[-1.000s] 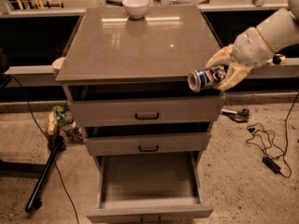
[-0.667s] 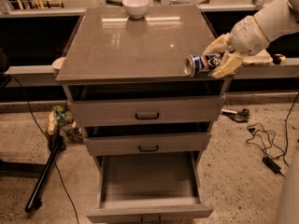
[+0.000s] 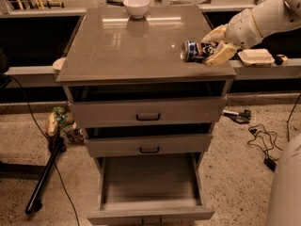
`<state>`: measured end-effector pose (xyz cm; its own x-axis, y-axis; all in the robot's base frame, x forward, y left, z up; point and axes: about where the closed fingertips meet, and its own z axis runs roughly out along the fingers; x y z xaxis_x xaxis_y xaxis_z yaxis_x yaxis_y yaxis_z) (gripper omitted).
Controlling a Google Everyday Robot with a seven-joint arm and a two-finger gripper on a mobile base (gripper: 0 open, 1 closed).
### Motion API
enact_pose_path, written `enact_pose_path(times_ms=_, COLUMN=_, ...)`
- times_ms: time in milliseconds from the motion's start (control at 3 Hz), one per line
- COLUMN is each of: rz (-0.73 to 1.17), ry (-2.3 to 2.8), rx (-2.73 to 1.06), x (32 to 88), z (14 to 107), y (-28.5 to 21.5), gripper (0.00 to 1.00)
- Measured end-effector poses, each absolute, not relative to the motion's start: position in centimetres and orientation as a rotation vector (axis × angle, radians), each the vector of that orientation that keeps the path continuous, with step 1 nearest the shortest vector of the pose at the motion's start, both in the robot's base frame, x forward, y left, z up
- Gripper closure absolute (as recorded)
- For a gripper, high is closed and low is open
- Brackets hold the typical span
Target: Pick pepsi can from bottom drawer and place on counter
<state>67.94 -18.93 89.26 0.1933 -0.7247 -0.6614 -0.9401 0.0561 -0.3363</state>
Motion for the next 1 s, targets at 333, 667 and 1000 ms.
enact_pose_path(times_ms=333, rz=0.361, ry=1.581, rx=-1.716, x=68.0, z=89.3, y=-18.9, gripper=1.0)
enact_pose_path(times_ms=667, rz=0.335, ry=1.625, rx=-1.642, x=69.2, z=88.6, y=-19.1, gripper=1.0)
enact_pose_path(times_ms=1000, rz=0.247, ry=1.735, rx=-1.548, x=71.7, z=87.8, y=-19.2, gripper=1.0)
